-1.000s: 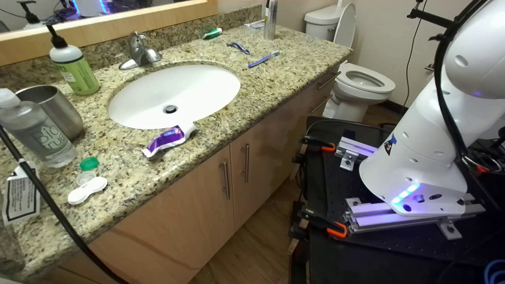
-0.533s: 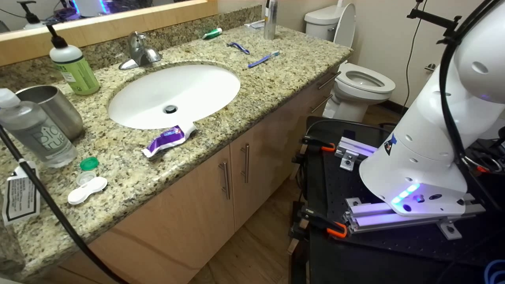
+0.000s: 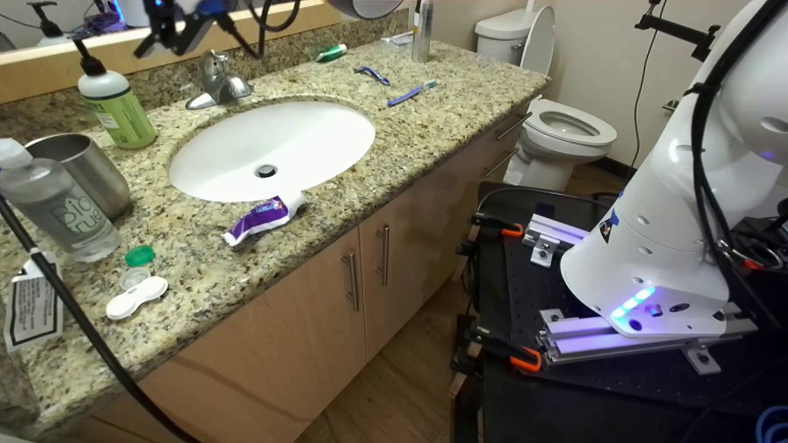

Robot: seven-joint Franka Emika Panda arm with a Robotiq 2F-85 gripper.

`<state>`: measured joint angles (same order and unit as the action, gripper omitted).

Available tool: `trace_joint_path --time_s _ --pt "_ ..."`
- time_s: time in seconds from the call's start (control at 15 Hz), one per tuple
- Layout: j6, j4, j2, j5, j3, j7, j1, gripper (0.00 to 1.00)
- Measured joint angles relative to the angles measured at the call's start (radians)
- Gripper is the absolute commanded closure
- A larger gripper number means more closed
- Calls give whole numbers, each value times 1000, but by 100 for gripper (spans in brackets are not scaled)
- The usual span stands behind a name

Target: Place the toothbrush and the clear bottle on the right side of the counter

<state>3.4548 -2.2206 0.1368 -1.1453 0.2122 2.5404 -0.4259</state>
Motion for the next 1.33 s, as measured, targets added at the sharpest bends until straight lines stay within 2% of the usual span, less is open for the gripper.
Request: trace_joint_path --time_s 0.07,0.2,0.27,0.6,0.73,1.0,1.33 --pt "-1 35 28 -45 75 75 -33 0" --pt "-5 79 92 -38 234 67 -109 0" --pt "-6 87 112 -36 263 64 -119 0" --pt "-5 87 108 -33 240 64 -112 0" --pt "-18 75 142 9 269 67 -122 0" --pt "-120 74 280 81 360 57 -159 0" --pt "-117 80 279 81 359 60 -158 0"
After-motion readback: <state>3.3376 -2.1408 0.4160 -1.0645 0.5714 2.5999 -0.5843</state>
